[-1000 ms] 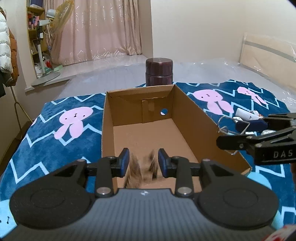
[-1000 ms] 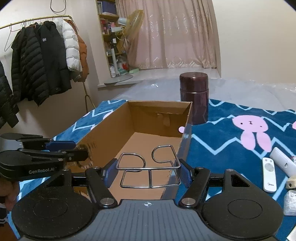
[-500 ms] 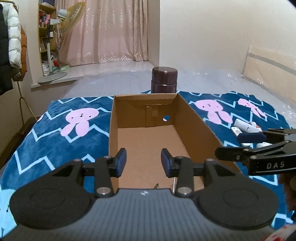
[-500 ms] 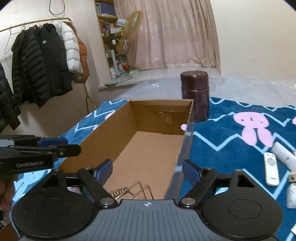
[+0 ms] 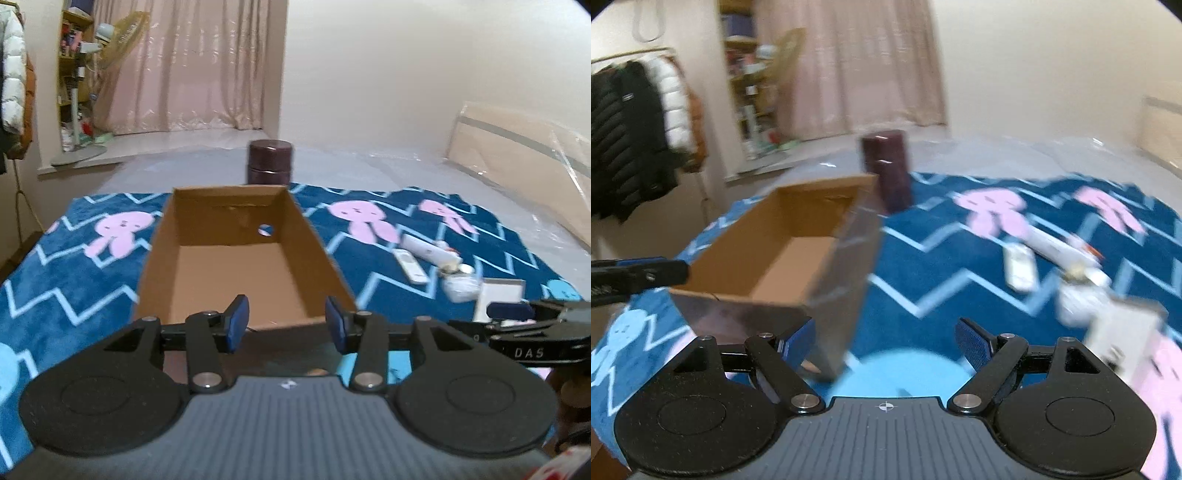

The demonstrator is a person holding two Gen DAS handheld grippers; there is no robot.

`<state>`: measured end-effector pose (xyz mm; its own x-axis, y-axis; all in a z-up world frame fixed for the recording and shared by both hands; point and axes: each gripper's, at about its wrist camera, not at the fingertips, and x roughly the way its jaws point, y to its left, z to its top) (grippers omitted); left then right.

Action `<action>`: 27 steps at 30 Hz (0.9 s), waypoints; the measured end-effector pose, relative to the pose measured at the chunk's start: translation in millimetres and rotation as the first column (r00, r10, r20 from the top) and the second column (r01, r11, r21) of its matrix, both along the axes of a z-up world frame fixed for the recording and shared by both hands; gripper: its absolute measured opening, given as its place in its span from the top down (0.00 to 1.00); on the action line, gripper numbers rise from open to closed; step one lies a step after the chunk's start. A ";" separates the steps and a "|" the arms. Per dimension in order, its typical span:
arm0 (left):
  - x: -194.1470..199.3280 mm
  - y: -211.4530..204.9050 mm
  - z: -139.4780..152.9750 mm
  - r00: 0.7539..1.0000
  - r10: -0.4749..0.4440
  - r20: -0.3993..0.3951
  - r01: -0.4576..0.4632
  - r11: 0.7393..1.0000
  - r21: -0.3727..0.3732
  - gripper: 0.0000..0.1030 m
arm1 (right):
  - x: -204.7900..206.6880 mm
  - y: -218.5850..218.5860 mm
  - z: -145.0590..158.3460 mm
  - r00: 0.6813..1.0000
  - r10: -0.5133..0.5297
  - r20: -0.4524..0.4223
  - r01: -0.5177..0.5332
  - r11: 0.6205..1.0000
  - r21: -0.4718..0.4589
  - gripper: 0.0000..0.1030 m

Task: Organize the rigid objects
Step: 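Move both open grippers back toward the remaining items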

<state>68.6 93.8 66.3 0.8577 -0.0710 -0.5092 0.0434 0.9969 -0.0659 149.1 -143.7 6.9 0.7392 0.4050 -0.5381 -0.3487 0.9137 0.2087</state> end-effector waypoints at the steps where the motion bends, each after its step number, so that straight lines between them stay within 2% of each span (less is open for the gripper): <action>1: -2.9 -8.8 -2.1 1.000 -0.013 -0.004 0.013 1.000 -0.008 0.61 | -4.4 -10.4 -2.7 1.000 -0.028 -0.009 0.028 1.000 -0.003 0.22; 7: -9.4 -54.8 -15.1 0.996 -0.088 -0.030 0.087 0.995 -0.044 0.59 | -25.7 -73.0 -13.0 0.985 -0.169 -0.026 0.169 0.985 -0.020 0.22; 15: -1.2 -102.5 -33.6 0.985 -0.164 -0.060 0.162 0.986 -0.035 0.52 | -47.1 -136.5 -18.6 0.956 -0.294 -0.004 0.294 0.956 -0.001 0.22; 17: 2.8 -111.0 -37.6 0.982 -0.174 -0.067 0.172 0.984 -0.037 0.51 | -46.7 -146.8 -20.6 0.950 -0.312 -0.016 0.312 0.950 0.002 0.22; 21: 11.3 -127.0 -43.3 0.977 -0.197 -0.079 0.195 0.980 -0.040 0.43 | -45.1 -161.4 -26.8 0.945 -0.326 -0.031 0.326 0.945 0.004 0.22; 27: 21.5 -144.4 -50.1 0.971 -0.221 -0.095 0.220 0.975 -0.022 0.42 | -35.5 -173.3 -33.4 0.949 -0.315 -0.030 0.315 0.949 0.001 0.22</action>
